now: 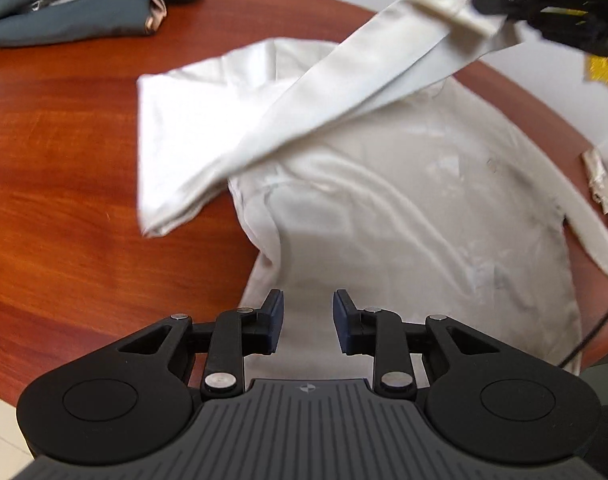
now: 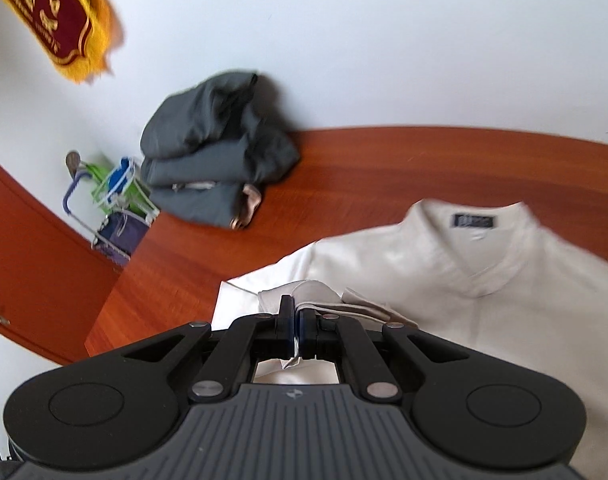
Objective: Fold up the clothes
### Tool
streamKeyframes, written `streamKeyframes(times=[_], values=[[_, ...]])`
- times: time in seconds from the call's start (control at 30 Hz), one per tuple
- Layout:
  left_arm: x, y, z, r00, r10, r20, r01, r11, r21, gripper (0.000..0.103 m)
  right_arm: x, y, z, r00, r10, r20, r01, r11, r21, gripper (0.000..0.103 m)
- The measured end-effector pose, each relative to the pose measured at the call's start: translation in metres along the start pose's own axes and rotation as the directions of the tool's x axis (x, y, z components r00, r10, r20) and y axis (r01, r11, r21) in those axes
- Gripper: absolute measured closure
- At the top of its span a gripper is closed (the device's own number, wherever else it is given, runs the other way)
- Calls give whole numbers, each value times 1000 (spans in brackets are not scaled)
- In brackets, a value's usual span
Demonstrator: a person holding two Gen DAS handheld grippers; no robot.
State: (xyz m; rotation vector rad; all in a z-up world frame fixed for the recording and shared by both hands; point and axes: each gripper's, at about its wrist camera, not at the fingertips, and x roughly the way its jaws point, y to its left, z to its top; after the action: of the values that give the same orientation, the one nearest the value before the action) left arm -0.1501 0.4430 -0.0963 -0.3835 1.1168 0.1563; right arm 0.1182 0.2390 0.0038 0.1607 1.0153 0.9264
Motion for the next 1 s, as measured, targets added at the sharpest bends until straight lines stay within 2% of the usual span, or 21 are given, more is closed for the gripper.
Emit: streamKeyframes(times=[0.2, 0.37, 0.63, 1.0], values=[[10, -13, -8, 999, 42, -13, -42, 999, -26, 73, -59, -69, 3, 998, -46, 36, 44, 998, 53, 101], [14, -22, -11, 996, 85, -32, -86, 996, -34, 72, -87, -130, -16, 996, -92, 0, 91, 991, 96, 101], [20, -35, -4, 991, 127, -46, -128, 992, -15, 72, -71, -201, -70, 987, -84, -135, 107, 979, 174, 101], [29, -48, 8, 986, 163, -42, -162, 986, 29, 72, -69, -243, -119, 955, -160, -249, 202, 967, 152, 100]])
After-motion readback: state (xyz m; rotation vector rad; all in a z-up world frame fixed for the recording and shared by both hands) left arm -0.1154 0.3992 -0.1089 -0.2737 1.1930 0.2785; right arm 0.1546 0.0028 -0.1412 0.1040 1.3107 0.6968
